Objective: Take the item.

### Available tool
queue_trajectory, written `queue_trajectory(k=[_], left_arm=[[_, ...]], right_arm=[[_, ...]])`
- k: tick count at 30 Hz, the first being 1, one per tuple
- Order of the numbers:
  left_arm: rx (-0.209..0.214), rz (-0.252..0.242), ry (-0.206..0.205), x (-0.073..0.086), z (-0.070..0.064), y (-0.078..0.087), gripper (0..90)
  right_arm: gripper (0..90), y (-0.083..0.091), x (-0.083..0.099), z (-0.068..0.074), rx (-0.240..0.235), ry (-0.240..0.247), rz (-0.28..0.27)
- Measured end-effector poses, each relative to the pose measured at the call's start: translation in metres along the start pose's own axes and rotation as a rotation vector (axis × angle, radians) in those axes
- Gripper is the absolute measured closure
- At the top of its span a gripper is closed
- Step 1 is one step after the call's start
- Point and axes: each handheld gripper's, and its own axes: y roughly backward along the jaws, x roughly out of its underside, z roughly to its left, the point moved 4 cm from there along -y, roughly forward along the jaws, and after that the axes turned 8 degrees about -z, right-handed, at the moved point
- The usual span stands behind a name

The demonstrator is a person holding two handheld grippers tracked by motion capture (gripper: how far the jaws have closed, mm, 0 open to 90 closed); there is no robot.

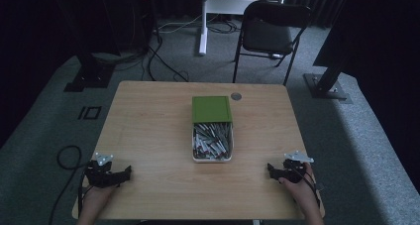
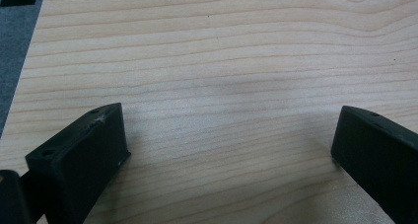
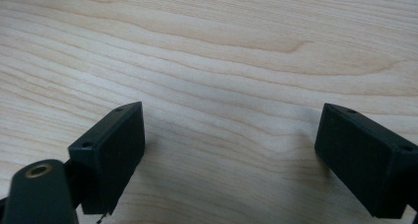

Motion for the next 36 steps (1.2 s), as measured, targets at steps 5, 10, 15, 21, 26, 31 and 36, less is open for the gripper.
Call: queue_trajectory(k=[5, 10, 15, 21, 26, 31, 36], left_arm=[[0.0, 0.001, 0.0, 0.0, 0.0, 0.0, 1.3], [0.0, 0.0, 0.0, 0.0, 0.0, 0.0, 1.3], [0.0, 0.0, 0.0, 0.0, 0.0, 0.0, 1.3], [0.0, 0.0, 0.0, 0.0, 0.0, 0.0, 1.3], [0.0, 0.001, -0.001, 0.0, 0.0, 0.0, 1.3], [0.0, 0.0, 0.0, 0.0, -0.0001, 0.0, 1.3], [0.0, 0.0, 0.0, 0.0, -0.0001, -0.0001, 1.3]], right_arm=[[11.7, 0.0, 0.0, 0.0, 0.0, 0.0, 0.0], [11.7, 0.0, 0.0, 0.0, 0.0, -0.001, 0.0], [11.7, 0.0, 0.0, 0.0, 0.0, -0.001, 0.0], [11.7, 0.0, 0.0, 0.0, 0.0, -0.001, 0.001], [11.7, 0.0, 0.0, 0.0, 0.001, -0.001, 0.001], [11.8, -0.0011, -0.0009, 0.0037, 0.012, -0.01, 0.0], [13.3, -0.004, -0.0056, 0.0089, 0.004, -0.01, 0.008]])
